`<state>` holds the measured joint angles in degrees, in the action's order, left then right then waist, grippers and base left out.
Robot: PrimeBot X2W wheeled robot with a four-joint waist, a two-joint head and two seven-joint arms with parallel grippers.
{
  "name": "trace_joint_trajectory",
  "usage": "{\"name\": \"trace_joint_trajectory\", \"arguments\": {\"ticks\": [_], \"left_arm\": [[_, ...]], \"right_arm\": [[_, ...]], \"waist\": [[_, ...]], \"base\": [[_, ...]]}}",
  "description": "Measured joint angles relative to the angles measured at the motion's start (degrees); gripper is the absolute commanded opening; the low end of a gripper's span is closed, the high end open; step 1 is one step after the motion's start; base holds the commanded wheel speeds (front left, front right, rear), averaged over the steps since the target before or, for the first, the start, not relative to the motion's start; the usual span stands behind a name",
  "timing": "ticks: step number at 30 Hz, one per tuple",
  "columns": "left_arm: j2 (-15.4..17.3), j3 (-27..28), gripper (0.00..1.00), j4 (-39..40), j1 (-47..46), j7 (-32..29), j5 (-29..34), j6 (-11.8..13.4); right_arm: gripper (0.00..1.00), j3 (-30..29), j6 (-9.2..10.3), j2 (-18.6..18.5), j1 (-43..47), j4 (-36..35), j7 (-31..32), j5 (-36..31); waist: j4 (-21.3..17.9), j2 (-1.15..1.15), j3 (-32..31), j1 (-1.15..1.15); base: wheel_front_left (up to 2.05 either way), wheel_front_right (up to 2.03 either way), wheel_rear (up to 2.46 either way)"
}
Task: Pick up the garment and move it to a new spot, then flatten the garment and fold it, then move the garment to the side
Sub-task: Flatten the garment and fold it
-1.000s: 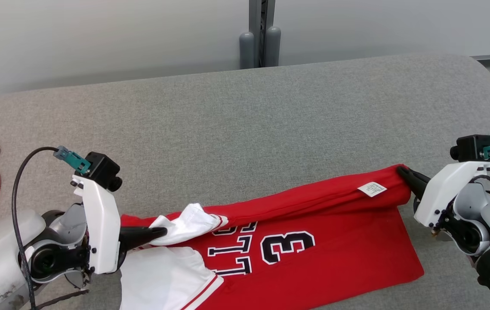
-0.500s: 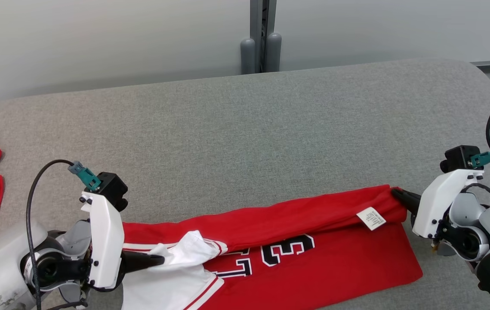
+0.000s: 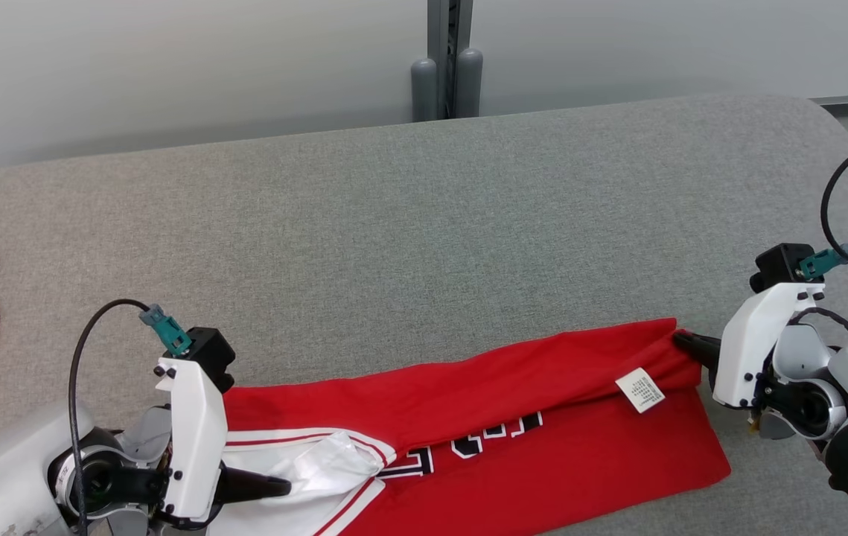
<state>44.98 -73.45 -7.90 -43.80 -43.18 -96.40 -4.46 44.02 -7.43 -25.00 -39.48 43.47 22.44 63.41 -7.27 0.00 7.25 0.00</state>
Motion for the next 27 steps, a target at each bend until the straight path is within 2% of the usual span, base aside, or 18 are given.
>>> {"name": "trace_joint_trajectory", "arguments": {"ticks": [13,15,16,17,18,27], "left_arm": [[-0.8,0.0,0.0,-0.1,2.3,-1.4,-0.6,0.5],[-1.1,-0.1,0.37,-0.6,2.8,-1.5,-0.5,0.6],[-1.2,0.0,0.6,-1.0,2.8,-1.4,-0.4,0.6],[-1.5,0.0,0.86,-1.5,2.9,-1.4,-0.5,0.9],[-1.8,0.1,1.0,-1.9,3.1,-1.4,-0.8,1.0],[-2.5,1.6,1.0,-2.8,3.7,0.8,-1.5,0.3]], "right_arm": [[0.0,0.5,0.0,0.6,0.0,2.5,2.3,1.0],[0.0,0.6,0.0,0.7,0.0,3.0,2.8,1.0],[0.31,0.6,0.0,0.8,0.0,3.4,2.8,1.0],[0.83,0.6,0.0,0.9,0.0,3.7,3.0,1.0],[1.0,0.6,0.0,1.1,0.0,4.0,3.1,1.0],[1.0,0.0,0.0,0.2,1.3,4.4,3.3,1.7]], "waist": [[-0.1,0.0,-0.9,0.0],[-0.2,0.0,-1.0,0.0],[-0.2,0.0,-1.0,0.0],[-0.2,0.0,-1.1,0.0],[-0.2,0.0,-1.2,0.0],[0.0,0.0,-4.3,0.0]], "base": [[0.0,0.0,0.0],[0.0,0.0,0.0],[0.0,0.0,0.0],[0.0,0.0,0.0],[0.0,0.0,0.0],[0.0,0.0,0.0]]}}
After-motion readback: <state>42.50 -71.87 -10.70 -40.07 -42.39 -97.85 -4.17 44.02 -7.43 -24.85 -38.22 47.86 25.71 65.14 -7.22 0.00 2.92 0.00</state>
